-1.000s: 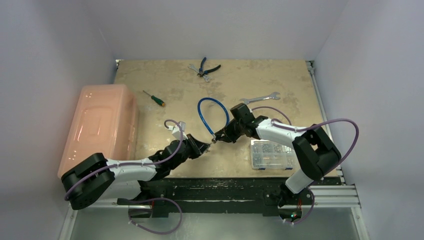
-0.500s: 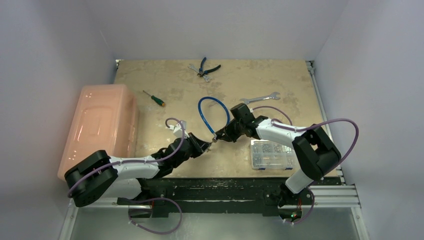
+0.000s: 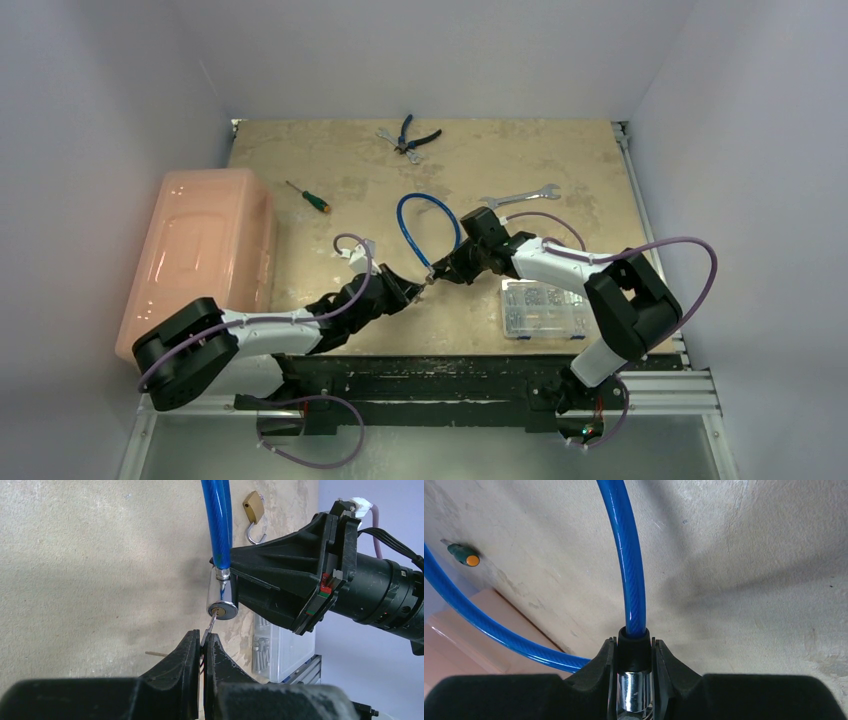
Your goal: Unlock with the key
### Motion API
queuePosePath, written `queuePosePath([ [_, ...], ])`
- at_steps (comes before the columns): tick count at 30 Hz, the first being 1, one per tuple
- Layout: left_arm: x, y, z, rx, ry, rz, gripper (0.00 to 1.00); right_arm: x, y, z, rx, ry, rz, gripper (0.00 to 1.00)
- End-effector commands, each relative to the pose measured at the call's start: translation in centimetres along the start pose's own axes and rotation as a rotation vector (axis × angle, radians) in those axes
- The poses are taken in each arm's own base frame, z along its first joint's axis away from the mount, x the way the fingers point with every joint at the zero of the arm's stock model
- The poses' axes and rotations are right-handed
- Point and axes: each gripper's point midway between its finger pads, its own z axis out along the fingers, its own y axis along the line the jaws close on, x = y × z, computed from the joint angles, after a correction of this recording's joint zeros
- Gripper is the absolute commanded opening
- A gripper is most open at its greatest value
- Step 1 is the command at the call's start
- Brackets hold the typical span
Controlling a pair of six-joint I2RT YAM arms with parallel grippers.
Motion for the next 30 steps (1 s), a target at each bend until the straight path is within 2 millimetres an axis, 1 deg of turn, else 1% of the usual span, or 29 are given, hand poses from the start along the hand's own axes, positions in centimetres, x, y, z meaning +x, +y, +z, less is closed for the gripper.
queuePosePath([
  [1, -1.4, -1.1, 0.7, 0.0, -0.06, -0.022, 0.0, 1.1, 1.9, -1.0, -0.047, 0.03, 0.0, 0.0],
  [30, -1.6, -1.9, 1.8, 0.0, -0.087, -0.053, 0.0, 1.5, 2.2, -1.2, -0.046, 0.035, 0.002, 0.0],
])
